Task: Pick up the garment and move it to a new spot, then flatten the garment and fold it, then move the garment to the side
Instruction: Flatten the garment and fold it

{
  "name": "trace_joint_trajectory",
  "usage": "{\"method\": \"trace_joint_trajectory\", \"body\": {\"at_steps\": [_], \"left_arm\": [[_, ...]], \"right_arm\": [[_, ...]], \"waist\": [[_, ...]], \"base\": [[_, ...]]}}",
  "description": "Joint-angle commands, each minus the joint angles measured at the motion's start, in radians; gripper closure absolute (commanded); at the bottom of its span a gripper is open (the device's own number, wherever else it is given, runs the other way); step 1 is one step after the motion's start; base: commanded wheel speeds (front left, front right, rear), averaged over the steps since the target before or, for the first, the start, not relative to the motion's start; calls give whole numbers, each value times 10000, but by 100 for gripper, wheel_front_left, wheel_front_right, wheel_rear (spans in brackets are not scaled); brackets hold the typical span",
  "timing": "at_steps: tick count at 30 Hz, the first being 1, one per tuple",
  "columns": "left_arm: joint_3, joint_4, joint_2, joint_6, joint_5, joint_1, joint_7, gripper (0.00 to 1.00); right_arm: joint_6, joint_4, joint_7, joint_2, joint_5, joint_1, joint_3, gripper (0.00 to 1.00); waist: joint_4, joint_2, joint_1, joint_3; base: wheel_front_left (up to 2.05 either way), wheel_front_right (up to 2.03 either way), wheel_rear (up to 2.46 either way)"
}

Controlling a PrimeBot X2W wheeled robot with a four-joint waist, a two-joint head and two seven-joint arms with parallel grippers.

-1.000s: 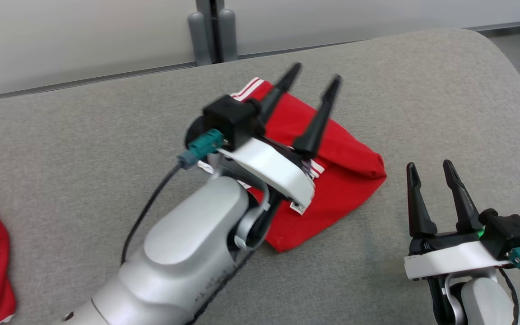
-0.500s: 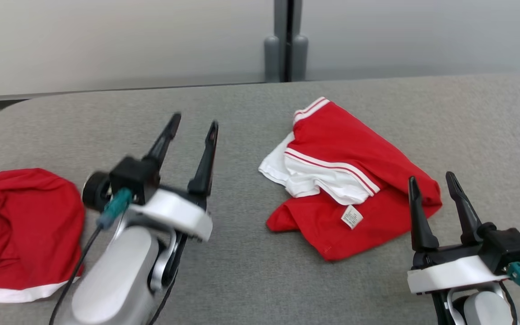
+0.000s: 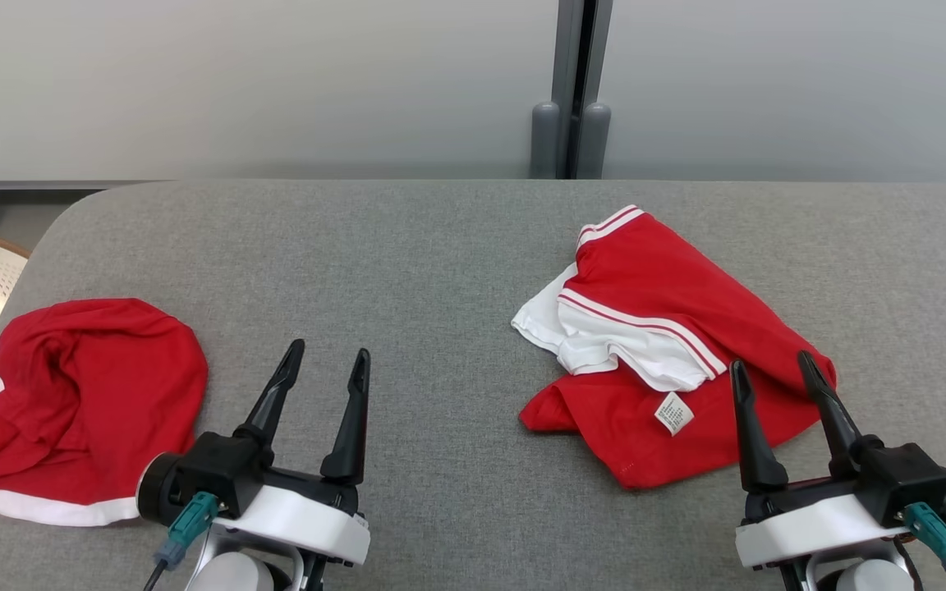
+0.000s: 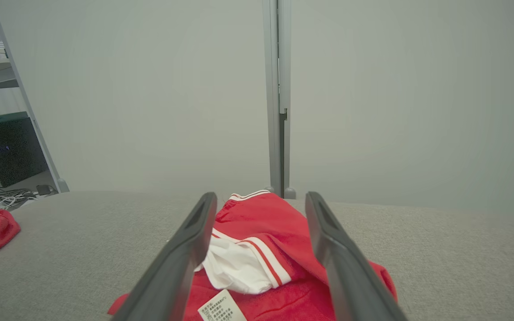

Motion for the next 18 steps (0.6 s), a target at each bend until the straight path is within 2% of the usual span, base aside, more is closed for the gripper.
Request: {"method": "trace_joint_trajectory", "body": {"at_steps": [1,5,8,18], "left_arm": [[130,11,-20,-137,152,32,-3,0],[167,151,-208,-423,382,-274,-2,0],[36,207,-266,-558,438,-425,-2,0],[-760,155,-294,-254,-393,-763,-4,0]], "right_arm": [[0,48,-18,-21,-143,-73,16,0],[0,427,8,-185,-375,-464,237,0],[-1,883,419,-469,-453,-1003,693,0],[-1,2556,2177,-1778,-423,-2752,1863,0]], "waist": [[45,0,0,74],[246,0,0,317],[475,0,0,617],[1437,0,0,1517]], "base": [[0,0,0],[0,0,0],[0,0,0],[0,0,0]]}}
